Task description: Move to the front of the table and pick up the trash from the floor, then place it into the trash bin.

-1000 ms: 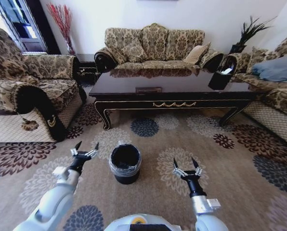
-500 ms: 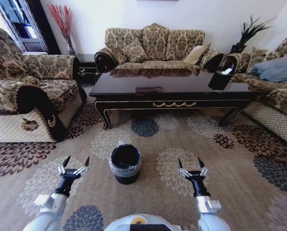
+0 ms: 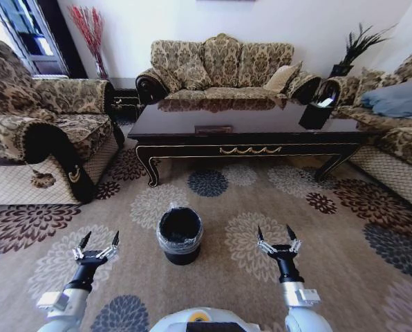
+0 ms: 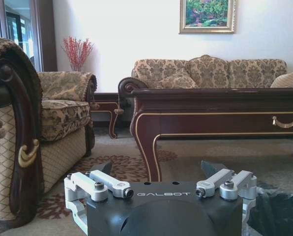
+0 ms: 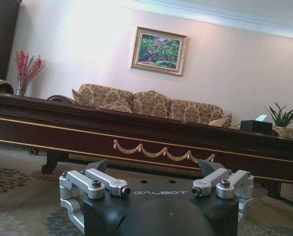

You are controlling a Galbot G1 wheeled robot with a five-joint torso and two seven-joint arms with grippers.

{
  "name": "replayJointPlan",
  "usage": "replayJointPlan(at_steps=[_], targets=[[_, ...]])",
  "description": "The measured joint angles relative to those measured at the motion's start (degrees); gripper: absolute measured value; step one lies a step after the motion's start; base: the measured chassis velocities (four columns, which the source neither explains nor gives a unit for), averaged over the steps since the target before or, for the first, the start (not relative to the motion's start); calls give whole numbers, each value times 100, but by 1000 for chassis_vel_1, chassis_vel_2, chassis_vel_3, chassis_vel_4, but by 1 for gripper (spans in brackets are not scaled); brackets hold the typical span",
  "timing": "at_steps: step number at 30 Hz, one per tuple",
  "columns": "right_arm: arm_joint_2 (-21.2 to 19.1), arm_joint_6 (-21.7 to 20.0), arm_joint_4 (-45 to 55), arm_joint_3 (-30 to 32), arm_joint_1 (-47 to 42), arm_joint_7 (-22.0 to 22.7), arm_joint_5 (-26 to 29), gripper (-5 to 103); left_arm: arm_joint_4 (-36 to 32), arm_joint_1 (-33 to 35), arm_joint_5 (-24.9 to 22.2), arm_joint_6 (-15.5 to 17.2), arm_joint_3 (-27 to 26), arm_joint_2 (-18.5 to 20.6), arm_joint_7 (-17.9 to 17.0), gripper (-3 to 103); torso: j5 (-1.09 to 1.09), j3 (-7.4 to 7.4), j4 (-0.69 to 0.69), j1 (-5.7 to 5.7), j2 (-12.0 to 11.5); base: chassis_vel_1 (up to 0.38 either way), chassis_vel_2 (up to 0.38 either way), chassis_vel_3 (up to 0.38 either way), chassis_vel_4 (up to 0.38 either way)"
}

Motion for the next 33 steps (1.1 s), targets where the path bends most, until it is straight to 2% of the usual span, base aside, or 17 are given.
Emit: replayJointPlan(at_steps=[33], targets=[[0,-50,27,10,2,-40,61,100,-33,-18,17,49,58,11,-36,100,0,1,0,1,0,0,0,0,0]])
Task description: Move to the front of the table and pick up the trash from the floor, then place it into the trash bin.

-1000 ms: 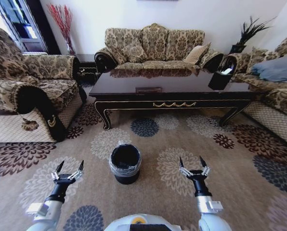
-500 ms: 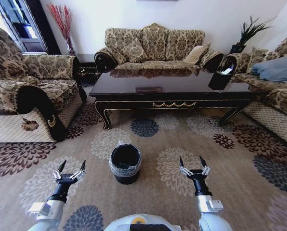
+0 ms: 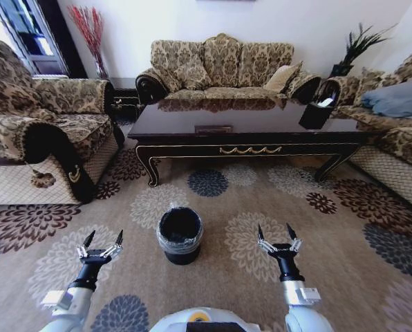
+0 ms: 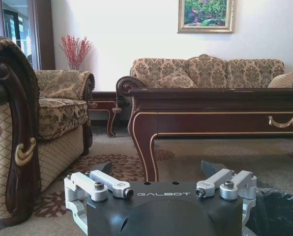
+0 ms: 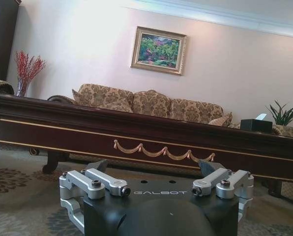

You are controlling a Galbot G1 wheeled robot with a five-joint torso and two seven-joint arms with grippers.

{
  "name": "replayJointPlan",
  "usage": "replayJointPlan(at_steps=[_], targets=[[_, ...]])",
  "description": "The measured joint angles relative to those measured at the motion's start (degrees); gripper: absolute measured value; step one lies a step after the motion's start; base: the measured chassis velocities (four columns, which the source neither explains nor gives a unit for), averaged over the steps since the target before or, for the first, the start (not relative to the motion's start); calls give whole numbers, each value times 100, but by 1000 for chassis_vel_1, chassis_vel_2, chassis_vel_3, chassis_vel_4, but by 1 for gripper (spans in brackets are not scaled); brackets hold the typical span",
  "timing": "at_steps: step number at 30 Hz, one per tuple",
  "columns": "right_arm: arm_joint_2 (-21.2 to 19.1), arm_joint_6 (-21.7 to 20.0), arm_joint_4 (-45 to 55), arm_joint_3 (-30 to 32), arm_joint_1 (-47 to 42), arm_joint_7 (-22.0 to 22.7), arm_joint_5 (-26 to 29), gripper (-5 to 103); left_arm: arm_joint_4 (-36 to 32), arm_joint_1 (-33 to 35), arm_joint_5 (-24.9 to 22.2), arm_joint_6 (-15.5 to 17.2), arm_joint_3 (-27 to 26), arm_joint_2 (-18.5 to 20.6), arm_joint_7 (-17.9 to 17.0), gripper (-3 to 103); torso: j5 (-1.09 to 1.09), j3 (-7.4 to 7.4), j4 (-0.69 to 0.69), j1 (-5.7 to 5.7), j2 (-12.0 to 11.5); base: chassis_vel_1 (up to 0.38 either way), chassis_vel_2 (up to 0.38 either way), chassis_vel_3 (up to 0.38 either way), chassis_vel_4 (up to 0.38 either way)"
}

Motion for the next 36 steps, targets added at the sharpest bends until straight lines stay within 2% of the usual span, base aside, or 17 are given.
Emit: replayJointPlan(at_steps=[11,36], targets=[[-1,-2,0,-1,-1,0,1,100,1,-1,0,3,1,0,0,100,0,0,0,0,0,107,-100,-101,109],[-1,-2,0,-1,-1,1,1,100,2,-1,-1,4,1,1,0,100,0,-1,0,0,0,179,-176,-174,173]])
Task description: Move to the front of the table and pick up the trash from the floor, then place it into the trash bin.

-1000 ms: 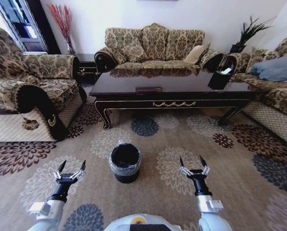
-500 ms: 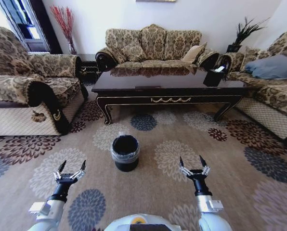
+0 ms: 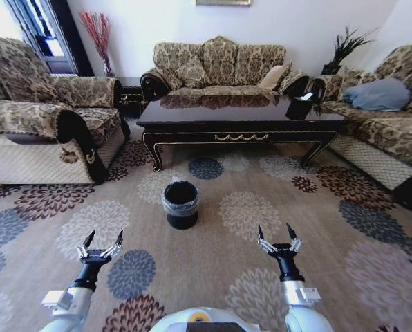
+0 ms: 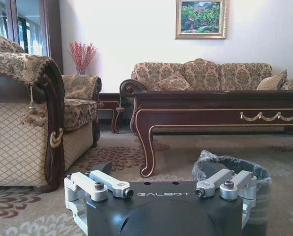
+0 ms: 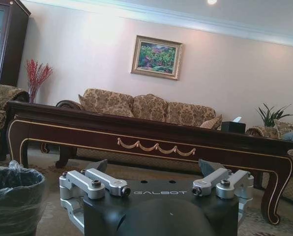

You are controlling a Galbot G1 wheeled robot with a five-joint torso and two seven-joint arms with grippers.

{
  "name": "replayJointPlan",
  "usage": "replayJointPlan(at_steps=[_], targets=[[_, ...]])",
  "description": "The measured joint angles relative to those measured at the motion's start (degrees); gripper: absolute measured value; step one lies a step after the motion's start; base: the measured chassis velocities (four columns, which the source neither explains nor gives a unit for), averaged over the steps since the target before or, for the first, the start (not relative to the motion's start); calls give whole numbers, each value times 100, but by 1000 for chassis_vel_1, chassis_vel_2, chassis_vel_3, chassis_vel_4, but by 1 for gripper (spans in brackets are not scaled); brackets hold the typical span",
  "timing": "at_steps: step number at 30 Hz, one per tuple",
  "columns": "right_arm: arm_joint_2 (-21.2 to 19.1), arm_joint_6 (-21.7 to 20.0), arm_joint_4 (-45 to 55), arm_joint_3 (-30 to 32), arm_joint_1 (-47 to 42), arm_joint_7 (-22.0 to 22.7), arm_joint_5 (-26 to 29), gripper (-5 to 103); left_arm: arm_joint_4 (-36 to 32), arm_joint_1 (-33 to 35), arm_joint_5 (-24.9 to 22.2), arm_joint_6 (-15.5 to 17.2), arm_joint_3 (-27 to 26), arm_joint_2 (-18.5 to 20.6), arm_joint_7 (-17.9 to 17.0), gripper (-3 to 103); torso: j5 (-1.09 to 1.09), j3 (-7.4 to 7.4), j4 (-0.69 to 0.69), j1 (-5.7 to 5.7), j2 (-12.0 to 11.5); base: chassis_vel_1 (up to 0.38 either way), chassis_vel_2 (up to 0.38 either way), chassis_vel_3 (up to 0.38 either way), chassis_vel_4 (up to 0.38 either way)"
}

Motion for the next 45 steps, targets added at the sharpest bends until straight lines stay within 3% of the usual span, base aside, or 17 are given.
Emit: replayJointPlan(at_steps=[45], targets=[[0,1,0,0,1,0,0,100,0,0,0,0,0,0,-1,100,0,1,-1,0,-1,168,-169,-174,169]])
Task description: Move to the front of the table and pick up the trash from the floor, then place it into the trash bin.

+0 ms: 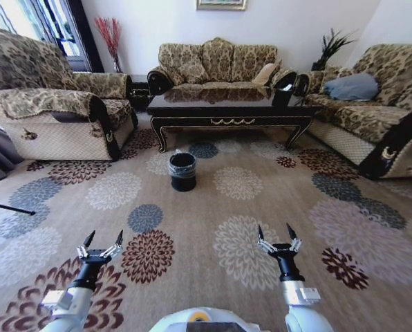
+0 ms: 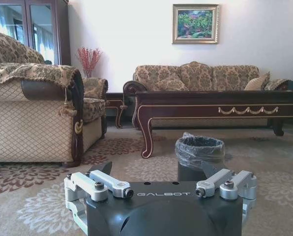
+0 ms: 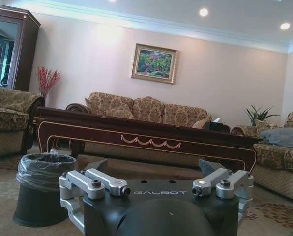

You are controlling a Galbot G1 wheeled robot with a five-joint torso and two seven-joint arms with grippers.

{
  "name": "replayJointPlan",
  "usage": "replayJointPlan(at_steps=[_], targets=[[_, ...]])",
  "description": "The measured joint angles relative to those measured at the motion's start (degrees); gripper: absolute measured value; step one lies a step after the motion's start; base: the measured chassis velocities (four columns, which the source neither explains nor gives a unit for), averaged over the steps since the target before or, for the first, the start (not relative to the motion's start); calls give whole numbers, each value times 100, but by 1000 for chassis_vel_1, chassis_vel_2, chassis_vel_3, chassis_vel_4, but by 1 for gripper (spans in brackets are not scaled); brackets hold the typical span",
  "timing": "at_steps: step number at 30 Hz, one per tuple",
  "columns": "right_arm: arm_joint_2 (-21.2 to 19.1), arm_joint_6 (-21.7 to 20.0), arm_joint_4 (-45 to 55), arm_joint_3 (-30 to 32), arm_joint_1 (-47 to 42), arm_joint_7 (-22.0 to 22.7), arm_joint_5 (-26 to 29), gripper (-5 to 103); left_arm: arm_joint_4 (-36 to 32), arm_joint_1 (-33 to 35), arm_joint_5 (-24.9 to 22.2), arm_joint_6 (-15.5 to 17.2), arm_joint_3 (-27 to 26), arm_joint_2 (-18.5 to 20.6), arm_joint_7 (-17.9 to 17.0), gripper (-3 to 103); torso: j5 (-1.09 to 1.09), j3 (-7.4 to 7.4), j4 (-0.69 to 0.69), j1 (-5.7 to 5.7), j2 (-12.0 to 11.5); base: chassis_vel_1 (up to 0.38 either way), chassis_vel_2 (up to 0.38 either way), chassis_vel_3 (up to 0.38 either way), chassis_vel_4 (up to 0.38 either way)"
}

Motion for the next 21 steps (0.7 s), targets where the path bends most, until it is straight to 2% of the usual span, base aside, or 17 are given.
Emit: replayJointPlan(at_steps=[21], targets=[[-1,0,0,0,-1,0,0,100,0,0,0,0,0,0,0,100,0,-1,1,0,0,196,-190,-201,202]])
